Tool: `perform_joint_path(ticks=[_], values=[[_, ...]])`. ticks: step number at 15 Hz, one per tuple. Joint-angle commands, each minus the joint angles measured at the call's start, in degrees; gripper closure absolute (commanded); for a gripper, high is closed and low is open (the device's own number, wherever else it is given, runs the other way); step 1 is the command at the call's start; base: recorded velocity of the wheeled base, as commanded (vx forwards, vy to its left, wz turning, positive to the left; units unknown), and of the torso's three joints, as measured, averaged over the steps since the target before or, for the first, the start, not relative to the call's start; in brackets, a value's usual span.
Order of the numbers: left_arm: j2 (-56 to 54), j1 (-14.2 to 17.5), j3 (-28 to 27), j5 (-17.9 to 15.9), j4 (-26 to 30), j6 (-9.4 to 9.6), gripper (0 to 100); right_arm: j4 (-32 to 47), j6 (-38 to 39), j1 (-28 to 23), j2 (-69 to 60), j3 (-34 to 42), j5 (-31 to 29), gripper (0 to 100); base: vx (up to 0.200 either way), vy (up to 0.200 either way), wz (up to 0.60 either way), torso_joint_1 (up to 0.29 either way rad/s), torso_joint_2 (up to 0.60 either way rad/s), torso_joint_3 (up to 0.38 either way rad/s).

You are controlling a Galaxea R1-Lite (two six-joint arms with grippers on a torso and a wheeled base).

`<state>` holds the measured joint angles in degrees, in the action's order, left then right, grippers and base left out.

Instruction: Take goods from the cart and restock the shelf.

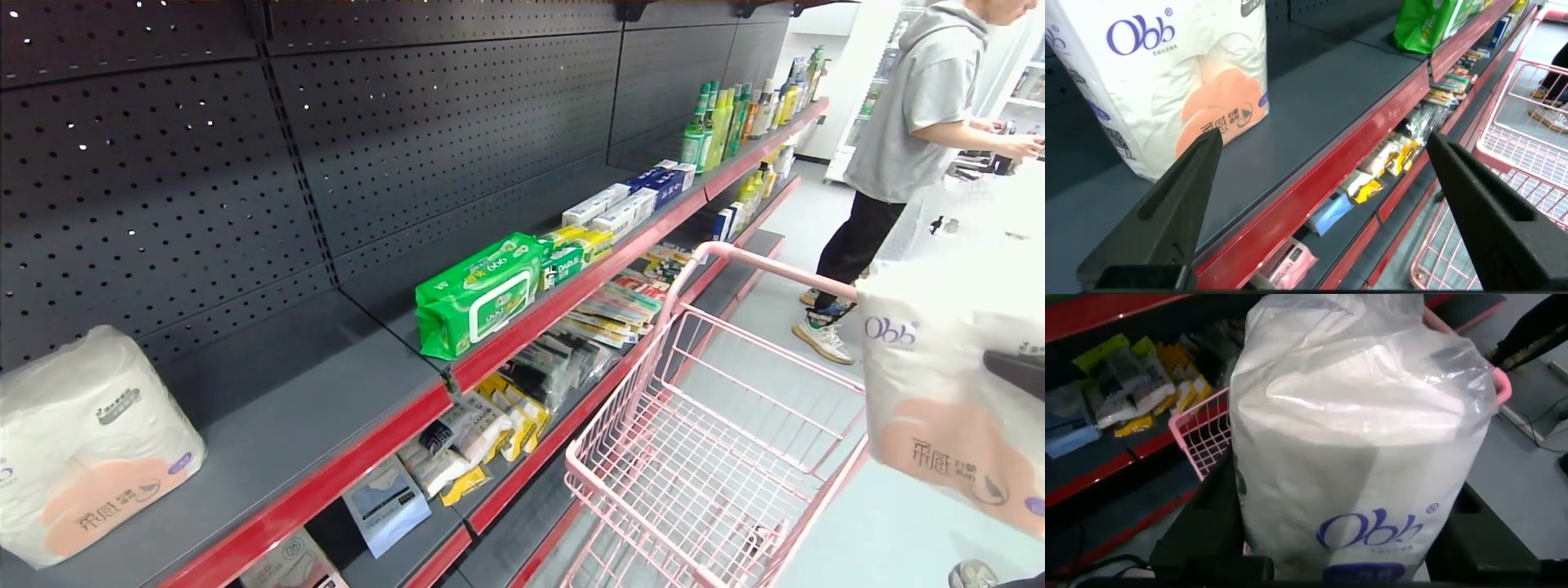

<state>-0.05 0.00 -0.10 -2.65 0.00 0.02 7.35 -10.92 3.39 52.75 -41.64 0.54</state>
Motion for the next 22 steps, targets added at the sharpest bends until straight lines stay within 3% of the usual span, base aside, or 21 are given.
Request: perform_joint_path(ticks=[1, 7, 22], values=[[0.05, 0.0, 0.01, 0.01, 0.0, -0.02, 0, -0.06, -0.15, 0.21, -2.56, 2.0, -0.01, 100, 0.0, 0.0, 0.0, 0.0, 0.0, 0.0], [0.05, 0.0, 0.01, 0.01, 0.0, -0.11, 0, 0.03, -0.15, 0.3, -5.46, 6.14, 0.08, 100, 0.0, 0.0, 0.0, 0.011, -0.02, -0.013], [0.05, 0.0, 0.01, 0.01, 0.0, 0.06, 0, 0.03, -0.24, 0.3, -4.58, 6.14, 0.08, 100, 0.0, 0.0, 0.0, 0.139, -0.3, -0.167]])
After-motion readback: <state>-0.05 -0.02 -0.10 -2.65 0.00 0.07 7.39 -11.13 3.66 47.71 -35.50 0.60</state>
